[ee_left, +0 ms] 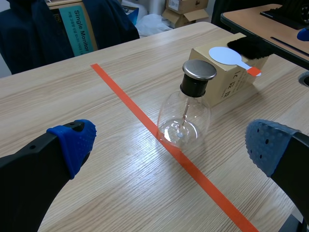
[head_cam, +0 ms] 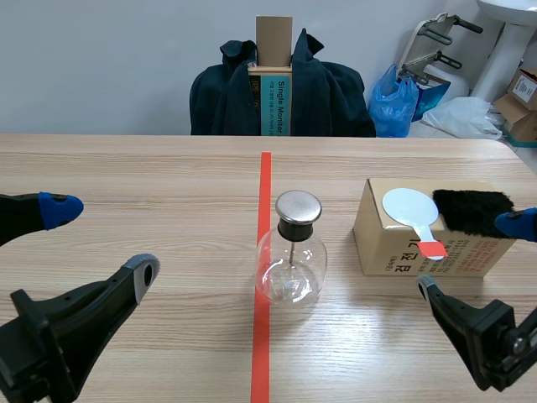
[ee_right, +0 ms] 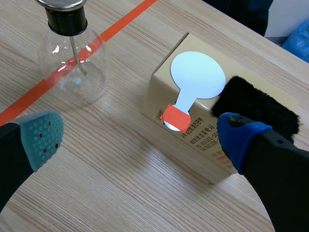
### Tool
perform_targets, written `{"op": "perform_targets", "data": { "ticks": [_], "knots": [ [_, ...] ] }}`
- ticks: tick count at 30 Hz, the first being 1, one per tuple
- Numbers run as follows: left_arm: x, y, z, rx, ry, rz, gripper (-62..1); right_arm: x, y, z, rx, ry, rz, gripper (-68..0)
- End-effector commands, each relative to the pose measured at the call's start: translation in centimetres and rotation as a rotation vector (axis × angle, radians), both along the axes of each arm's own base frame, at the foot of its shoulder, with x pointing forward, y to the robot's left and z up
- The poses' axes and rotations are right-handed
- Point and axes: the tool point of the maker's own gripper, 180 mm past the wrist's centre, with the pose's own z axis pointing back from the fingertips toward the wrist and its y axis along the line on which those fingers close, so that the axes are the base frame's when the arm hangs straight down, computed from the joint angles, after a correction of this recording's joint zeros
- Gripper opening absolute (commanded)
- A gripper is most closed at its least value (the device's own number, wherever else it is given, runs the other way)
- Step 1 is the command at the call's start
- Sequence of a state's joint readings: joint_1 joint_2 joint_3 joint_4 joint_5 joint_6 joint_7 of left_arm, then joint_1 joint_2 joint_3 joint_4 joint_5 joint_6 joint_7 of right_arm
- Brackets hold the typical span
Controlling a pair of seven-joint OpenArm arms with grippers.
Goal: Do the electroscope experiment.
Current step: 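Pick up the white charging plate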
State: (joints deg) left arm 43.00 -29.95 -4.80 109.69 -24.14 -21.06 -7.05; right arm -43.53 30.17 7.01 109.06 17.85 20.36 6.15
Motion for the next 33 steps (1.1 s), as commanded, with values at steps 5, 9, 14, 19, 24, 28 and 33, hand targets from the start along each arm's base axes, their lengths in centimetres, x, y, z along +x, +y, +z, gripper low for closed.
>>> {"op": "perform_targets", "data": {
  "ticks": [5,9,14,19,24,28,33],
  "knots": [
    [0.1,-0.1,0.7,-0.005,-0.024,-0.009,1.4,0.2,0.2,0.2,-0.014,0.008,0.008,0.4],
    [0.1,-0.1,0.7,-0.005,-0.024,-0.009,1.4,0.2,0.1,0.1,-0.018,0.014,0.007,0.4],
    [0.1,-0.1,0.7,-0.005,-0.024,-0.01,1.4,0.2,0.1,0.1,-0.027,0.013,0.01,0.4],
    [0.1,-0.1,0.7,-0.005,-0.024,-0.01,1.4,-0.3,-0.3,-1.2,-0.269,-0.019,0.106,0.4],
    [0.1,-0.1,0.7,-0.005,-0.024,-0.009,1.4,-1.0,-2.3,-3.5,-0.728,-0.067,0.273,0.4],
    [0.1,-0.1,0.7,-0.006,-0.024,-0.009,1.4,-0.7,-4.0,-3.9,-1.044,-0.153,0.343,0.4],
    [0.1,-0.1,0.7,-0.005,-0.024,-0.009,1.4,0.1,-4.1,-3.6,-1.246,-0.391,0.411,0.4]
  ]
}}
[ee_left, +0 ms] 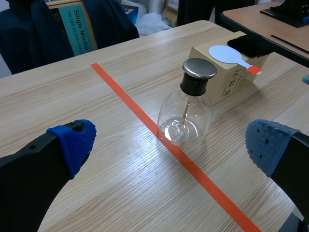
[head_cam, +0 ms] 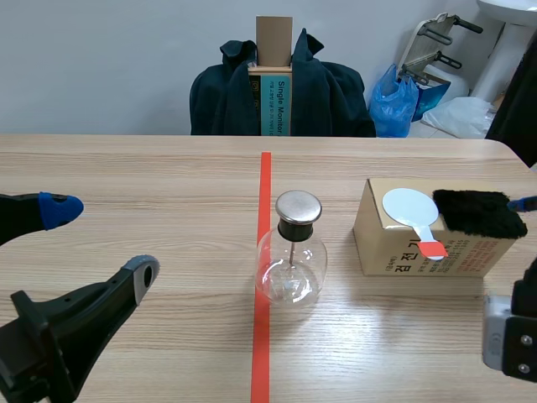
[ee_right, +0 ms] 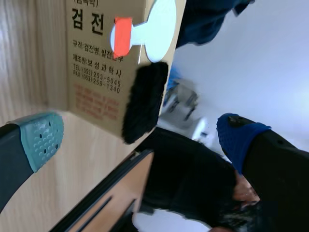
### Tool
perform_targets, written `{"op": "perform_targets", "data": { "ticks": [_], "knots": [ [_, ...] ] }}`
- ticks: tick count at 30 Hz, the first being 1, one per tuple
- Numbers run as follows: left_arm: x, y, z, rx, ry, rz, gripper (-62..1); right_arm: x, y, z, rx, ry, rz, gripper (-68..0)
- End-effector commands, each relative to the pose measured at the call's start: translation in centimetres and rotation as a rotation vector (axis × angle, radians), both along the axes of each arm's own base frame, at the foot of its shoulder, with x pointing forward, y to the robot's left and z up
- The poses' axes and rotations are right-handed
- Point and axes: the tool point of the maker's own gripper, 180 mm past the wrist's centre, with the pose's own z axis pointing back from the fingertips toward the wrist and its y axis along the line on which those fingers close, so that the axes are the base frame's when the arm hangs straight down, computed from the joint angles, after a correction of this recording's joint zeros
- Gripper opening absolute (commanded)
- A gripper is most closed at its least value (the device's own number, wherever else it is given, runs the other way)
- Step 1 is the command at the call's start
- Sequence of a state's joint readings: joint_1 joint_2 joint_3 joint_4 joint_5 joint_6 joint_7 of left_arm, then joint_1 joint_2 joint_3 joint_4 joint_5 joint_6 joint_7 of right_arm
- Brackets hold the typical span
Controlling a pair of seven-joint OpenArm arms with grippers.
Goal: Do the electroscope experiment.
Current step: 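Pick up the white charging plate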
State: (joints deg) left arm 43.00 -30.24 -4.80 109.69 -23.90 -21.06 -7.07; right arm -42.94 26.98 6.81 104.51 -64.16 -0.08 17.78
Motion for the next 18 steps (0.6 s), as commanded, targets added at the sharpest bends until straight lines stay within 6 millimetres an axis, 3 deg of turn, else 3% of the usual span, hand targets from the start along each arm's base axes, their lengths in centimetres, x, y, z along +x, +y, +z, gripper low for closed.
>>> {"op": "perform_targets", "data": {
  "ticks": [1,7,13,18],
  "knots": [
    [0.1,-0.1,0.8,-0.012,-0.023,-0.005,1.4,0.5,-0.1,-0.4,-0.018,-0.037,0.019,0.4],
    [0.1,-0.1,0.8,-0.012,-0.024,-0.004,1.4,1.6,1.1,-2.8,-0.036,-0.165,0.112,0.4],
    [0.4,-0.1,0.9,-0.009,-0.03,-0.005,1.4,3.4,2.0,-5.3,-0.007,-0.178,0.077,0.4],
    [0.5,-0.1,1.0,-0.008,-0.034,-0.005,1.4,5.7,2.5,-5.4,0.013,-0.211,0.022,0.4]
  ]
}}
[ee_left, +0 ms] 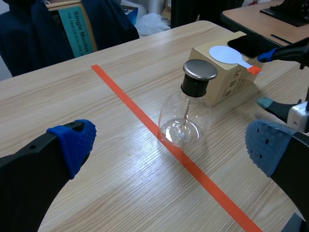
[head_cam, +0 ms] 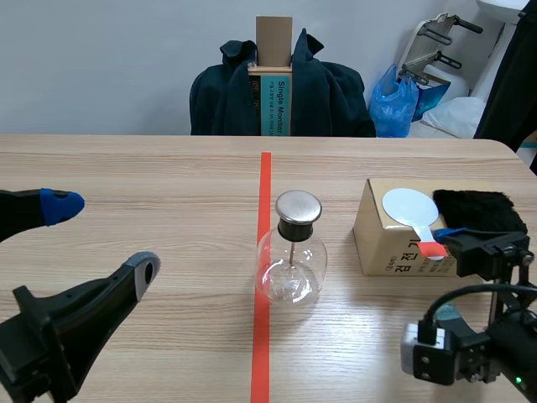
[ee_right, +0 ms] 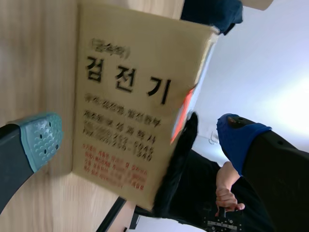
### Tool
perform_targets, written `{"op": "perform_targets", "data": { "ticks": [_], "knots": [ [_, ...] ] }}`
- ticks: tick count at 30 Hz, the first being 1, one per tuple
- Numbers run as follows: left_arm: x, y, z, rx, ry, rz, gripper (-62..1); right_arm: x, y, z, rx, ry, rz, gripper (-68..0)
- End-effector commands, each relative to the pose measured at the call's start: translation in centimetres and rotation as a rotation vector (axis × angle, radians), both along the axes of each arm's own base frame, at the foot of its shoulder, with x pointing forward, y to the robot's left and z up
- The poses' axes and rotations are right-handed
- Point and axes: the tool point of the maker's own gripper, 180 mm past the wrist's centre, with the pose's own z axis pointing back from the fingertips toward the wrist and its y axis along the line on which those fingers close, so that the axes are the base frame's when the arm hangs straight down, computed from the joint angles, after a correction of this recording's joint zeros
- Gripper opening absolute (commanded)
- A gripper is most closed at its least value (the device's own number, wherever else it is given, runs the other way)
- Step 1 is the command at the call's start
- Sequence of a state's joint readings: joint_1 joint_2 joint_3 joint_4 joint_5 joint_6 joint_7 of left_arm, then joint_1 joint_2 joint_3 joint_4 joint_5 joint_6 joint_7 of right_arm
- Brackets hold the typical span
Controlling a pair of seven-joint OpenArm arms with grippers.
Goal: Do the electroscope experiment.
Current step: 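Pick up the white charging plate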
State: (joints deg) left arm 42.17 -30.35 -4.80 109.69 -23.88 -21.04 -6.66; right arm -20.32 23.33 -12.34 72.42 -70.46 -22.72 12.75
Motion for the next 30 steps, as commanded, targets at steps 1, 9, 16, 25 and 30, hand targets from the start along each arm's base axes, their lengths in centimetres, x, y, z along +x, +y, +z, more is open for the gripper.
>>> {"op": "perform_targets", "data": {
  "ticks": [1,9,16,25,30],
  "knots": [
    [0.2,-0.1,0.8,-0.014,-0.024,-0.004,1.4,1.8,-0.3,2.0,0.006,-0.071,-0.025,0.4],
    [0.2,-0.1,0.8,-0.016,-0.024,-0.002,1.4,3.2,0.4,2.9,0.085,-0.099,-0.051,0.4],
    [0.2,-0.1,0.8,-0.016,-0.024,-0.002,1.4,3.1,0.5,2.9,0.104,-0.096,-0.049,0.4],
    [0.2,-0.1,0.8,-0.016,-0.024,-0.002,1.4,3.0,0.5,2.8,0.102,-0.093,-0.049,-17.6],
    [0.2,-0.1,0.8,-0.016,-0.024,-0.002,1.4,3.0,0.5,2.8,0.102,-0.094,-0.05,-34.4]
  ]
}}
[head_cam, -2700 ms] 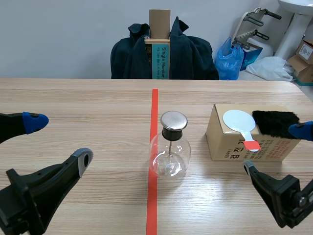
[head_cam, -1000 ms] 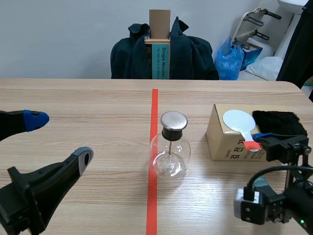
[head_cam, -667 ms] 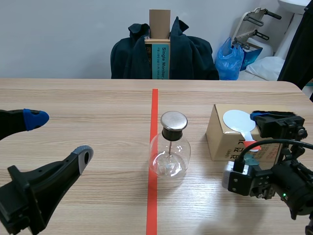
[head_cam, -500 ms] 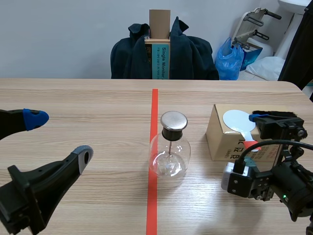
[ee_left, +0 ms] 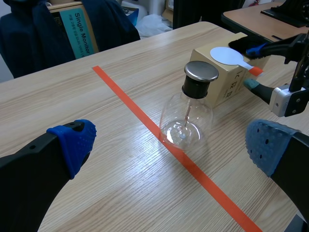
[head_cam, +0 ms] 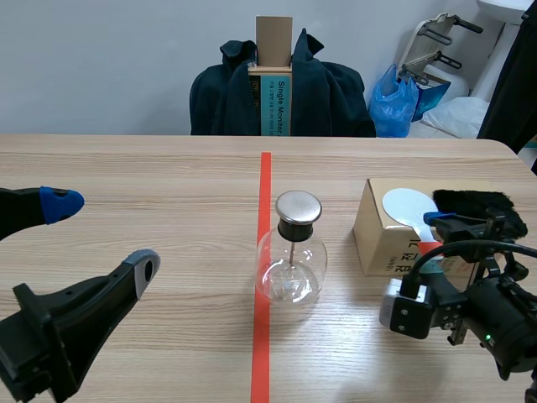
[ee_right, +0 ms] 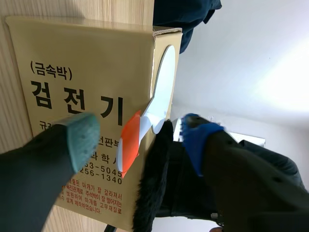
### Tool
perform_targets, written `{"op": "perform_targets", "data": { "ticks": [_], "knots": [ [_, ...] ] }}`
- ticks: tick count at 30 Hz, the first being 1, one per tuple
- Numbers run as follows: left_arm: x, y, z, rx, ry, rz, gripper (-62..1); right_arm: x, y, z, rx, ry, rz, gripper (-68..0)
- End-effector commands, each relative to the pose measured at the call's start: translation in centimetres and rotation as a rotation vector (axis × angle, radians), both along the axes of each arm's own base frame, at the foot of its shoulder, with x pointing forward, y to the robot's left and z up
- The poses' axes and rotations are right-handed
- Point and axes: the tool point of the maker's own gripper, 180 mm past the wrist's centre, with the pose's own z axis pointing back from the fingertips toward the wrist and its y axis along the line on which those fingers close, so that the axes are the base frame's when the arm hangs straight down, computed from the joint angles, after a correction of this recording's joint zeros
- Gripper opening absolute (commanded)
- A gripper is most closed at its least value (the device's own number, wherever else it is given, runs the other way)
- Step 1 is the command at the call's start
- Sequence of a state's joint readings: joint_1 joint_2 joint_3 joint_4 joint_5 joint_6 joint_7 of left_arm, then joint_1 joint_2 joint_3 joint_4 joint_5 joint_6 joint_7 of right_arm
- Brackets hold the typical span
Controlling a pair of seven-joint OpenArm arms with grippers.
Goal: Do the electroscope experiment.
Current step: 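Pick up the white charging plate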
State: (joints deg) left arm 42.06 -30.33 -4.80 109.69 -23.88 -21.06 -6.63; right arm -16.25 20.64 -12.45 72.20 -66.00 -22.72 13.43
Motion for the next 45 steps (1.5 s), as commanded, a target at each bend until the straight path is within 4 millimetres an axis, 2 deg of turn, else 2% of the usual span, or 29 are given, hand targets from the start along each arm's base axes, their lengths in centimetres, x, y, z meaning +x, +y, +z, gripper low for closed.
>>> {"op": "perform_targets", "data": {
  "ticks": [1,14,16,20,23,25,32,35,38,45],
  "knots": [
    [0.1,-0.1,0.8,-0.016,-0.023,-0.001,1.4,0.4,-0.5,1.0,-0.01,-0.03,-0.003,-35.9],
    [0.1,-0.1,0.8,-0.016,-0.023,-0.001,1.4,0.4,-0.7,0.9,-0.018,-0.029,-0.003,-37.5],
    [0.1,-0.1,0.8,-0.016,-0.023,-0.001,1.4,0.3,-0.7,0.8,-0.024,-0.027,0.0,-42.5],
    [0.1,-0.1,0.8,-0.015,-0.023,-0.002,1.4,-0.4,-0.6,0.9,-0.026,-0.043,0.021,-58.0],
    [0.1,-0.1,0.8,-0.015,-0.023,-0.001,1.4,-0.9,-0.4,1.0,-0.027,-0.054,0.046,-64.8],
    [0.1,-0.1,0.8,-0.015,-0.023,-0.001,1.4,-1.1,-0.3,1.0,-0.027,-0.059,0.05,-66.8],
    [0.1,-0.1,0.7,-0.015,-0.022,-0.001,1.4,-1.0,-0.5,1.9,-0.024,-0.095,0.066,-66.7],
    [0.1,-0.1,0.7,-0.015,-0.022,-0.001,1.4,-0.6,-1.1,3.3,-0.013,-0.139,0.063,-66.7],
    [0.1,-0.1,0.7,-0.013,-0.022,-0.003,1.4,0.3,-1.9,5.9,0.009,-0.213,0.053,-66.7],
    [0.8,0.0,0.5,0.054,-0.021,-0.035,1.4,2.2,-3.7,15.0,0.081,-0.44,0.032,-66.7]
  ]
}}
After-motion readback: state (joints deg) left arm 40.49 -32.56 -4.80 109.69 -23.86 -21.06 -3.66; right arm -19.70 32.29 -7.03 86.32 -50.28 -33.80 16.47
